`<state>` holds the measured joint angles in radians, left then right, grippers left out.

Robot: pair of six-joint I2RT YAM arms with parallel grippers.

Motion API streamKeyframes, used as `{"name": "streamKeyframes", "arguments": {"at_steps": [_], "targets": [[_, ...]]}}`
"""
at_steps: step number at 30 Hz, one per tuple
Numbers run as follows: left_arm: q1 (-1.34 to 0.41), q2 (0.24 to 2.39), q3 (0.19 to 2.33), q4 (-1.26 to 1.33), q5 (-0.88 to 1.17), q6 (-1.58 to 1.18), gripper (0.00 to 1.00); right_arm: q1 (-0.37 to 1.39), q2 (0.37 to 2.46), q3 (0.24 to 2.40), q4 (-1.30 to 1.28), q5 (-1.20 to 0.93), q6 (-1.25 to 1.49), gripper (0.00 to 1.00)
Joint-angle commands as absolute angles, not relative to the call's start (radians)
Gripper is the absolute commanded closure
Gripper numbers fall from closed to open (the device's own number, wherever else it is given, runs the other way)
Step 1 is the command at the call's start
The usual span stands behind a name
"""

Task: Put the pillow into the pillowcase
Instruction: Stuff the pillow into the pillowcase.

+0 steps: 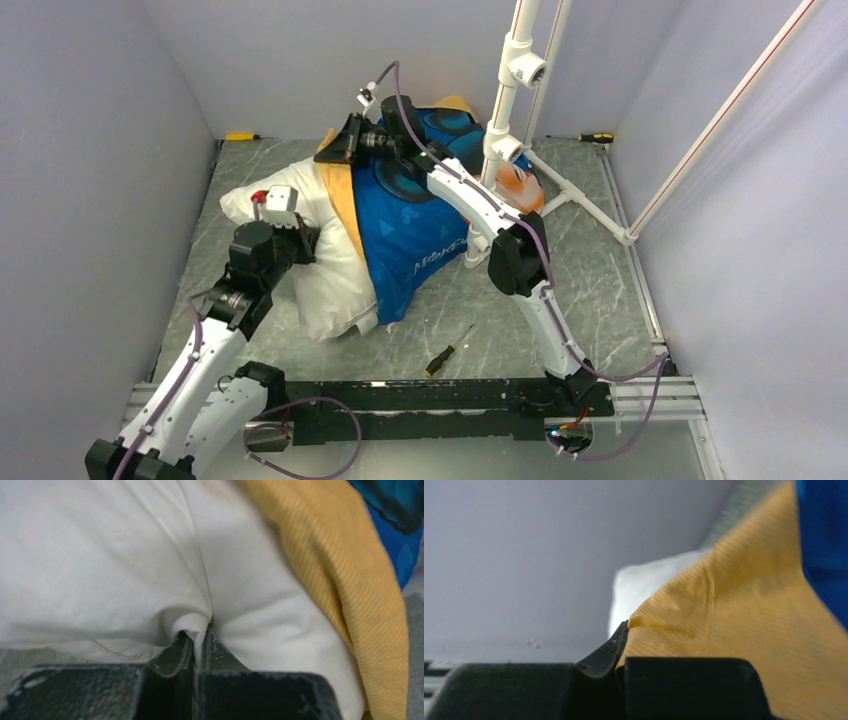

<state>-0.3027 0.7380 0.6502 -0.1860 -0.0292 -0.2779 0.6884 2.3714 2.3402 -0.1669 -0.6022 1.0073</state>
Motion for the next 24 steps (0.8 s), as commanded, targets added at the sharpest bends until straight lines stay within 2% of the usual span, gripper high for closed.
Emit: {"name": "streamKeyframes", "arguments": {"at_steps": [1, 5, 13, 17, 20, 24], "targets": [[-0.331, 0.829, 0.795, 0.051, 0.231, -0.165, 1.0, 0.748, 2.415, 2.561, 0.247, -0.868, 1.318, 1.0], [-0.386, 0.901, 0.846, 0.143, 0.174, -0.077, 1.0, 0.821, 2.418, 2.579, 0.505, -0.917, 1.484, 1.0], [-0.439, 0.942, 0.889, 0.248, -0.053, 0.06, 1.0, 0.892, 2.324, 2.551, 0.542, -1.025, 1.394, 1.0], [-0.517, 0.919, 0.998, 0.217, -0.231, 0.286, 1.0, 0.894, 2.364, 2.632, 0.588, -1.028, 1.426, 1.0], [-0.527, 0.902, 1.152, 0.1, -0.213, 0.456, 1.0, 0.9, 2.339, 2.602, 0.615, -1.017, 1.411, 1.0], [-0.528, 0.93, 1.463, -0.15, -0.045, 0.583, 1.0, 0.904, 2.3, 2.58, 0.597, -0.985, 1.36, 1.0]]}}
